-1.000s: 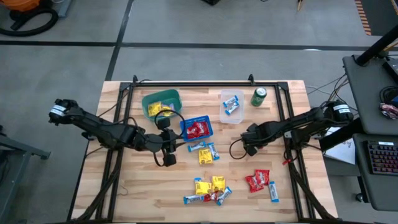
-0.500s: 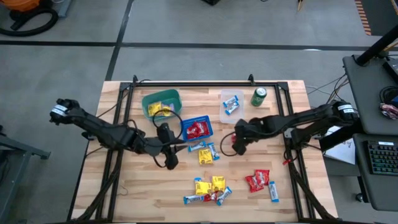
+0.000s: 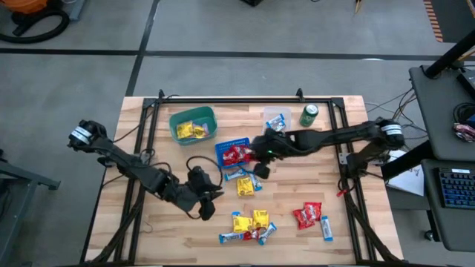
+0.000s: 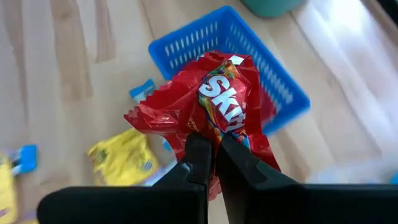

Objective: Sort candy
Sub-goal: Put the skittles candy into the blue basket, then put the hersheys bar into the transparent bin

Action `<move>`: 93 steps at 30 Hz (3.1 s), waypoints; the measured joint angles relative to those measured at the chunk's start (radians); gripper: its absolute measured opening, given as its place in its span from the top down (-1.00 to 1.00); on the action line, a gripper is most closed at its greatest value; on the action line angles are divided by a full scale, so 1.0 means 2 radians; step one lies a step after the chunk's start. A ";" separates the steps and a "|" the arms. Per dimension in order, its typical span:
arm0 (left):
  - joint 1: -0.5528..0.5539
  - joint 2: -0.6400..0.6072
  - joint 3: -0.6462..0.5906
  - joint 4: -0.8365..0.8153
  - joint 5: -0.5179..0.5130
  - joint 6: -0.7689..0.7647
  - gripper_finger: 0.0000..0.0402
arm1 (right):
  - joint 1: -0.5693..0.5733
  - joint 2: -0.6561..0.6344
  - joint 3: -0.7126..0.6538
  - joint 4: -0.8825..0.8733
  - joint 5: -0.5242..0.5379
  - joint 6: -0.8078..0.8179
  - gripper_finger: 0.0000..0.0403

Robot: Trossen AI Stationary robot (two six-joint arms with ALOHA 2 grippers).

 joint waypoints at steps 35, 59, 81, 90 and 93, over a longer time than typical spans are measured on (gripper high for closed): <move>-0.073 0.045 0.000 0.000 -0.110 -0.062 0.62 | -0.031 0.075 0.134 -0.100 -0.074 -0.058 0.05; -0.074 0.144 0.000 0.110 -0.024 0.075 0.03 | 0.158 0.039 0.114 -0.191 -0.073 0.075 0.05; -0.073 0.202 0.000 0.225 -0.042 0.126 0.02 | 0.151 0.036 -0.090 0.075 -0.004 -0.015 0.05; -0.059 0.195 0.000 0.220 -0.062 0.185 0.02 | 0.150 0.041 -0.150 0.139 0.073 0.062 0.05; -0.053 0.179 0.000 0.200 -0.062 0.200 0.02 | 0.147 0.046 -0.161 0.167 0.105 0.109 0.05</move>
